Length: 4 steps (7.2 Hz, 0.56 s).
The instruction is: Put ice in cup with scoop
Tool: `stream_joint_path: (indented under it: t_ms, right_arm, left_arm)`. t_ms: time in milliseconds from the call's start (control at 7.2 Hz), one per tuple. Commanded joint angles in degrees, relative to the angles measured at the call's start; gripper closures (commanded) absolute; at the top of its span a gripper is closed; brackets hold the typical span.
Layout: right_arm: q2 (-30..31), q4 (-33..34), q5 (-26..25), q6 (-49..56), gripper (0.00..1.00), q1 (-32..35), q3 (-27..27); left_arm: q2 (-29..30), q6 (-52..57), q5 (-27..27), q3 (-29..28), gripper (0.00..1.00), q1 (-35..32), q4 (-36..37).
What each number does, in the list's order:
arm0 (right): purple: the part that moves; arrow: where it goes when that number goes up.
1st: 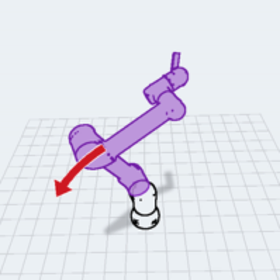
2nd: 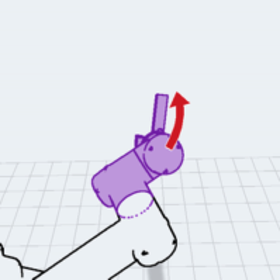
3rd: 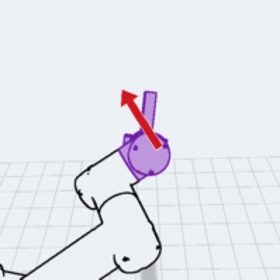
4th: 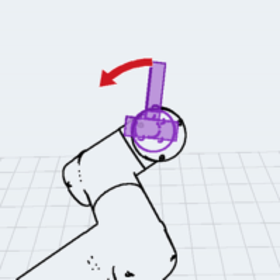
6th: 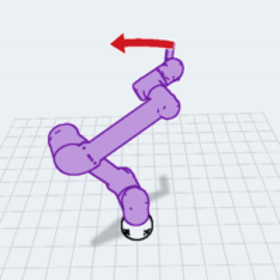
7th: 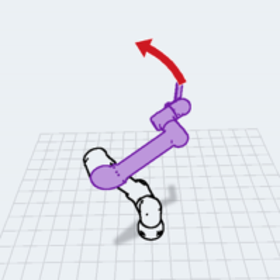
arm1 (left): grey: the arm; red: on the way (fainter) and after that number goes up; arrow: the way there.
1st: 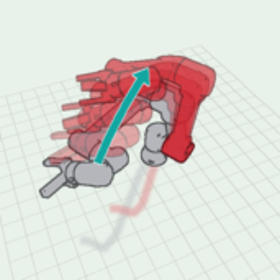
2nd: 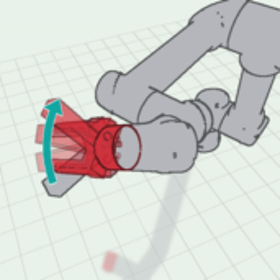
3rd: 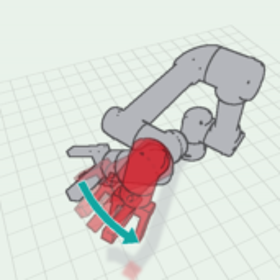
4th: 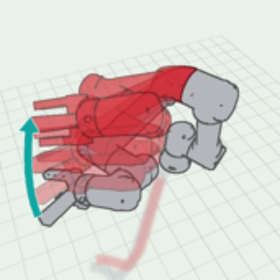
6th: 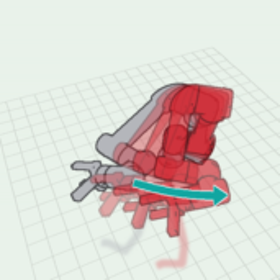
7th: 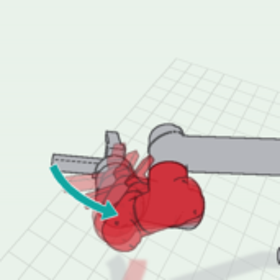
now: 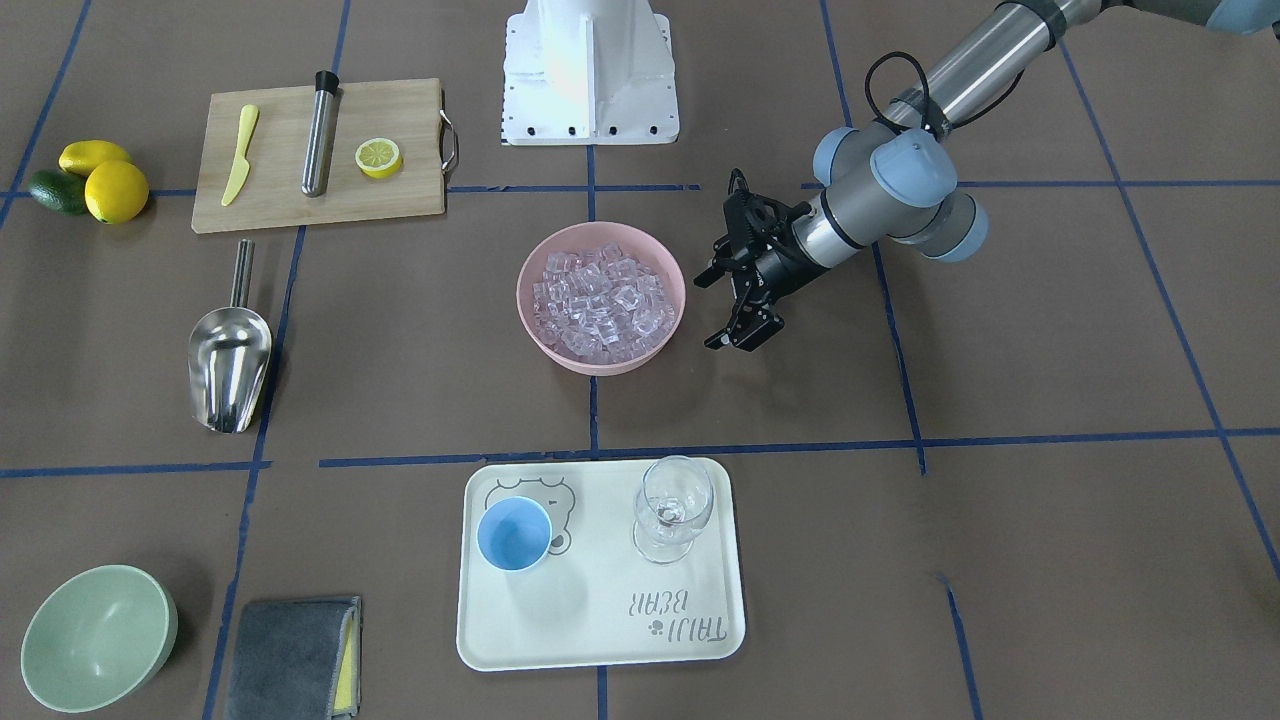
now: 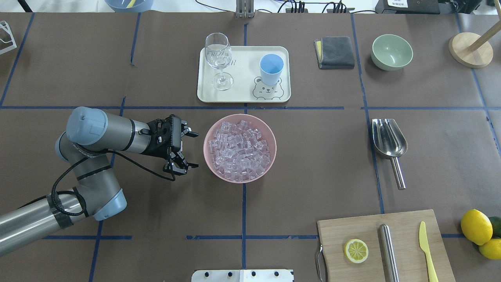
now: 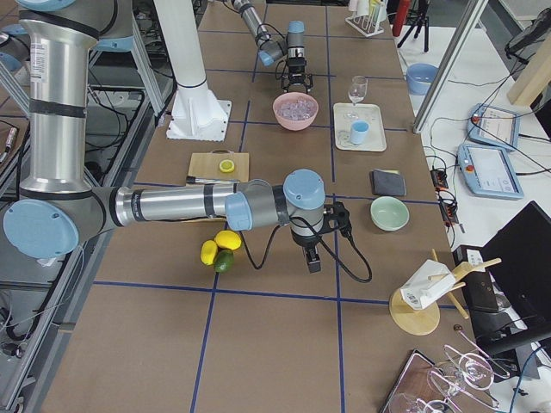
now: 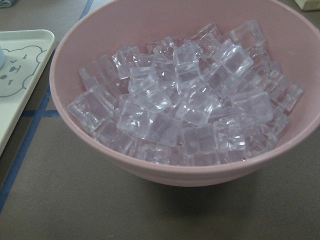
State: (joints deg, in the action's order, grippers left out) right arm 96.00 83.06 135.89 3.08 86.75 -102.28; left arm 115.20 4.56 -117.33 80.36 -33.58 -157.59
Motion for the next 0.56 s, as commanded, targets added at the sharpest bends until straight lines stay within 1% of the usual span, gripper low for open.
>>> stream_joint_path:
  t_ms: [0,139,417]
  right_arm:
    - [-0.02,0.00,-0.01,0.00,0.00,-0.09,0.06]
    - [-0.02,0.00,0.07,0.00,0.00,-0.09,-0.12]
    - [-0.02,-0.09,2.00,-0.17,0.00,-0.35,-0.20]
  left_arm:
    - [0.99,-2.34,0.00,-2.04,0.00,0.27,-3.22]
    - [1.86,-3.14,0.00,-3.01,0.00,0.79,-3.86]
    - [2.13,-3.24,0.00,-3.20,0.00,1.67,-3.86]
